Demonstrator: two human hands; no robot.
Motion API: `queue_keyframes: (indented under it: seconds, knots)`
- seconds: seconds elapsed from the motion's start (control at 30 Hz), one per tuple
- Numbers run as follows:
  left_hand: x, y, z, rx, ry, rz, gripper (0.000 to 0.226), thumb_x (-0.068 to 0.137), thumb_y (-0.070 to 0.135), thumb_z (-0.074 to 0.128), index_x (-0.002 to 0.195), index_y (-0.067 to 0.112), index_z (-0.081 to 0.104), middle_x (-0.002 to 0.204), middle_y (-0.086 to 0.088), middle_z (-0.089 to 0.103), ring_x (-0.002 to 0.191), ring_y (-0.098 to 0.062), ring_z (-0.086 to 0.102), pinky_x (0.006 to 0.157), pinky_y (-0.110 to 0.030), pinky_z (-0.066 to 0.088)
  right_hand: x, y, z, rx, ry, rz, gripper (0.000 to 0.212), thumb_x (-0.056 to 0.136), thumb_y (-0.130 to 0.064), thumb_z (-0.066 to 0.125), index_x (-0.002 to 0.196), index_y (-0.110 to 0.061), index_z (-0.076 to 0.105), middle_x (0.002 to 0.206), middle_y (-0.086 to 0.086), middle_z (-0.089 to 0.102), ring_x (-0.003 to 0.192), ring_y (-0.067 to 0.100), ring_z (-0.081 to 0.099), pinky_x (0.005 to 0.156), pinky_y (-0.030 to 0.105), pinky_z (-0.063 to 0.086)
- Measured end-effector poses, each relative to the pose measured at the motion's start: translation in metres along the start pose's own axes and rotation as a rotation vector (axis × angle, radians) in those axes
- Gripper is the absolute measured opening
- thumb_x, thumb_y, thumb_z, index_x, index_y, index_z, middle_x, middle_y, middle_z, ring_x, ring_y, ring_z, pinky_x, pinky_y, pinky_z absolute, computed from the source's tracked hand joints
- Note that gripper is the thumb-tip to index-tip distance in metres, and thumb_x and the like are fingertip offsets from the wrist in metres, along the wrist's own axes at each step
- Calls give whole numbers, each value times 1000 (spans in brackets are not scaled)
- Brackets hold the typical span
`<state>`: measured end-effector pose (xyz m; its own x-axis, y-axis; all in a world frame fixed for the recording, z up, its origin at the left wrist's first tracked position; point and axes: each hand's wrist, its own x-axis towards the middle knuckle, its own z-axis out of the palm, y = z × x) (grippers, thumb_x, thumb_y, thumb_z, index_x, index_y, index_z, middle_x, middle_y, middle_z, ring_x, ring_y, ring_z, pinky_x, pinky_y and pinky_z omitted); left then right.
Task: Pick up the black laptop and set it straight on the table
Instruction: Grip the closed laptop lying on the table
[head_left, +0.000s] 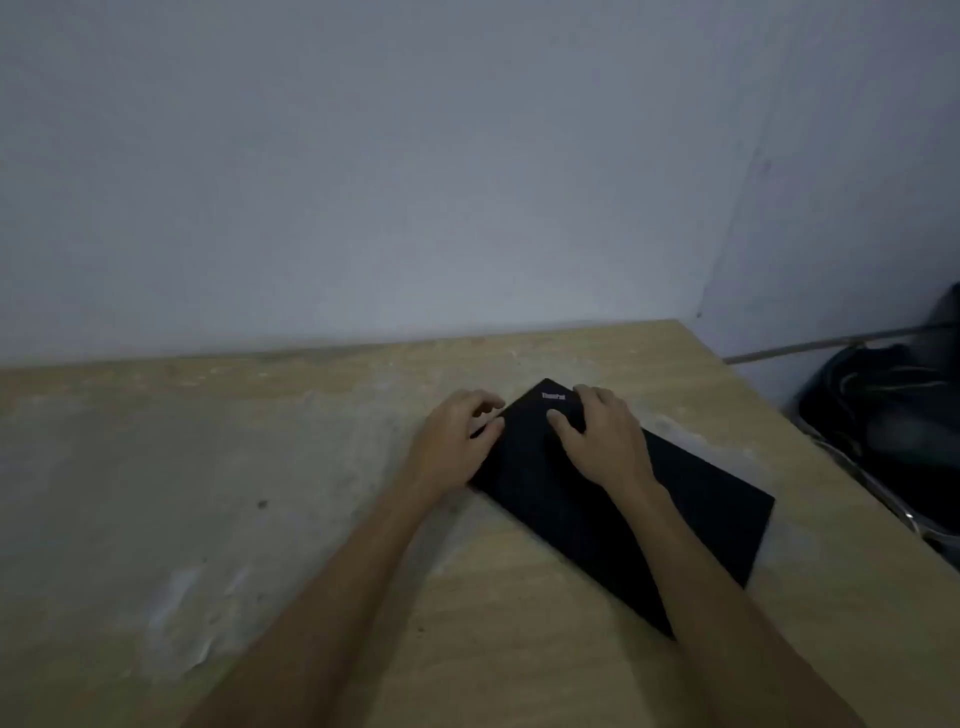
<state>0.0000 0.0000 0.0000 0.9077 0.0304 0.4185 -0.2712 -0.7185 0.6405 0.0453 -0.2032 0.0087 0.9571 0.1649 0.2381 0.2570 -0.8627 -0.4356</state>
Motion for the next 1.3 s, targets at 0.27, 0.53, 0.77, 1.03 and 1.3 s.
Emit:
queue_keyframes:
  seconds: [0.27, 0.53, 0.77, 1.03, 1.3]
  knots:
    - [3, -5, 21, 49, -59, -103, 27, 100, 22, 66, 126, 16, 71, 123, -4, 71, 112, -20, 64, 94, -31, 49, 14, 5, 5, -117, -96, 114, 63, 102, -57, 48, 144, -10, 51, 143, 14, 58, 132, 35, 52, 110, 49, 40]
    - [2, -10, 24, 20, -29, -91, 24, 98, 21, 68, 122, 16, 73, 120, -2, 73, 110, -19, 65, 95, -34, 51, 26, 11, 6, 18, -30, 221, 56, 94, -54, 63, 126, -7, 65, 126, 16, 59, 121, 36, 54, 102, 49, 46]
    - [0, -7, 19, -15, 74, -60, 22, 100, 18, 65, 122, 17, 70, 120, 1, 68, 104, -6, 59, 88, -4, 40, 40, -6, -5, -51, 137, 184, 56, 91, -63, 61, 102, -9, 69, 107, 8, 55, 108, 33, 56, 99, 47, 42]
    - [5, -9, 12, -73, 85, -88, 27, 102, 23, 65, 128, 18, 69, 119, -1, 65, 101, -6, 59, 84, -5, 42, 55, -11, -13, -121, 55, 119, 65, 97, -72, 45, 94, -9, 62, 89, 8, 70, 79, 31, 64, 67, 38, 43]
    - [20, 9, -9, -197, 187, -70, 14, 93, 20, 76, 106, 25, 77, 106, 9, 72, 99, -4, 67, 78, -23, 56, 61, -10, -28, -61, 172, 209, 78, 95, -80, 37, 60, -12, 51, 59, 3, 58, 50, 22, 52, 49, 31, 29]
